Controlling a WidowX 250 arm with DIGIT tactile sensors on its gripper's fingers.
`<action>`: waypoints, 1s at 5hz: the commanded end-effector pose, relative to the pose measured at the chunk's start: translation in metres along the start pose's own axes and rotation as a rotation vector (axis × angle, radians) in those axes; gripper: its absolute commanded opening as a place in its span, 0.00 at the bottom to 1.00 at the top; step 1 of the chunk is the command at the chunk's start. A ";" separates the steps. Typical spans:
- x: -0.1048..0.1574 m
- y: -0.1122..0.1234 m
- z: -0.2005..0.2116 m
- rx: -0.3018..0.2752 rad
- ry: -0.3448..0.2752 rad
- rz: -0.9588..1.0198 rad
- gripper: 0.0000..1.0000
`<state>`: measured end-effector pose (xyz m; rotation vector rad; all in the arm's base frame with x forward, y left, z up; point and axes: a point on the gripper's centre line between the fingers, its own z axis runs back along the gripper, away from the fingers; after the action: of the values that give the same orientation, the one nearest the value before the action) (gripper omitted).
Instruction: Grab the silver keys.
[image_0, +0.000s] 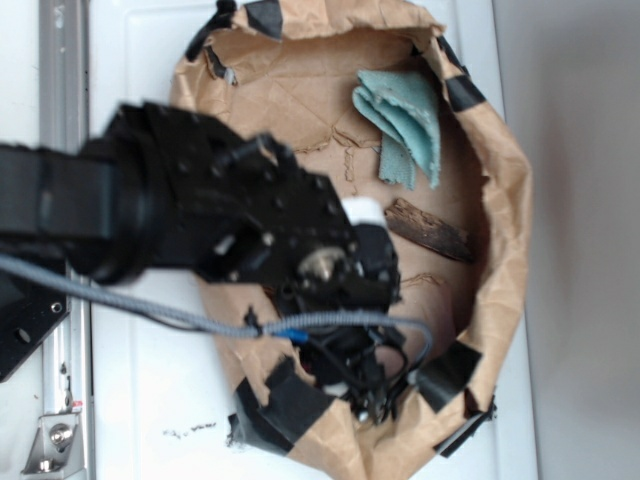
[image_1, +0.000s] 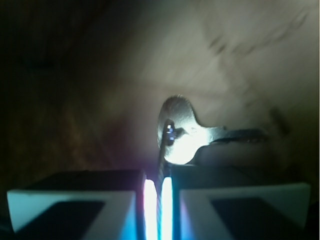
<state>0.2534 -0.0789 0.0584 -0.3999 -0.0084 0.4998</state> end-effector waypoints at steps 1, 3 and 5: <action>0.050 0.018 0.115 -0.012 -0.400 0.118 0.00; 0.026 0.016 0.156 0.060 -0.464 0.052 0.00; 0.025 0.009 0.135 0.296 -0.424 0.069 0.00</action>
<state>0.2551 -0.0060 0.1558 0.0215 -0.2714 0.6400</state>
